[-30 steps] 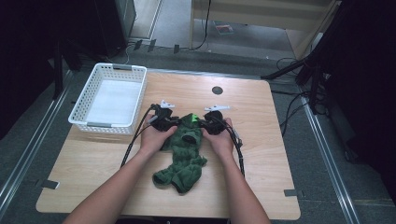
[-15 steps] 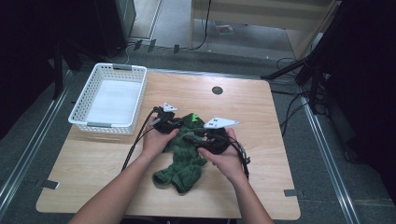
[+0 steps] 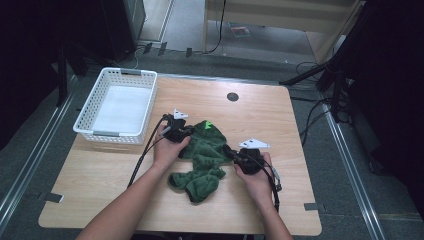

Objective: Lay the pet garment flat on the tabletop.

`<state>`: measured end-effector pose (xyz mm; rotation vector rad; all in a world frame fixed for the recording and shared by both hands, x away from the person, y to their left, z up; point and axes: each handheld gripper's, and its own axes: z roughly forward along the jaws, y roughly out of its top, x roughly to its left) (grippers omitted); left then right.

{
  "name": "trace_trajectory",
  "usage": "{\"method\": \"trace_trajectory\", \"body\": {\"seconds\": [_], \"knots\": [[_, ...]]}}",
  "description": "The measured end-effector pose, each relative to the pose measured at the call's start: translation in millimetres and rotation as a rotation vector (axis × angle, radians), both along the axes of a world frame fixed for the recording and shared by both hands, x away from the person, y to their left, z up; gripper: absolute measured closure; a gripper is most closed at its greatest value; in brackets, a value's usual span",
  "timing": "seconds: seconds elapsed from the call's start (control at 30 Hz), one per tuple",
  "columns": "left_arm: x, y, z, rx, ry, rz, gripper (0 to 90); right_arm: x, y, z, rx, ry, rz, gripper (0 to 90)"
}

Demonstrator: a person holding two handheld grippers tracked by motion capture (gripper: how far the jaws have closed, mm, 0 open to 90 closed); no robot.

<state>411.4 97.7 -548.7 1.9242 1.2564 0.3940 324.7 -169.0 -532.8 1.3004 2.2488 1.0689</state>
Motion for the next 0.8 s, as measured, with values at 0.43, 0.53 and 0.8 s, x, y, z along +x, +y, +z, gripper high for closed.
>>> {"method": "trace_trajectory", "body": {"seconds": [0.43,0.53,0.8], "knots": [[0.2,-2.4,0.6,-0.025,0.009,-0.008,75.2,5.0,7.6,71.1,0.228,-0.056,0.072,65.4],[0.7,-0.6,0.9,-0.021,0.013,-0.01,75.9,23.4,46.4,59.9,0.09,-0.093,0.069,66.3],[4.1,1.3,0.9,-0.012,0.012,0.061,82.3,28.1,56.7,-4.8,-0.021,0.011,0.047,69.4]]}}
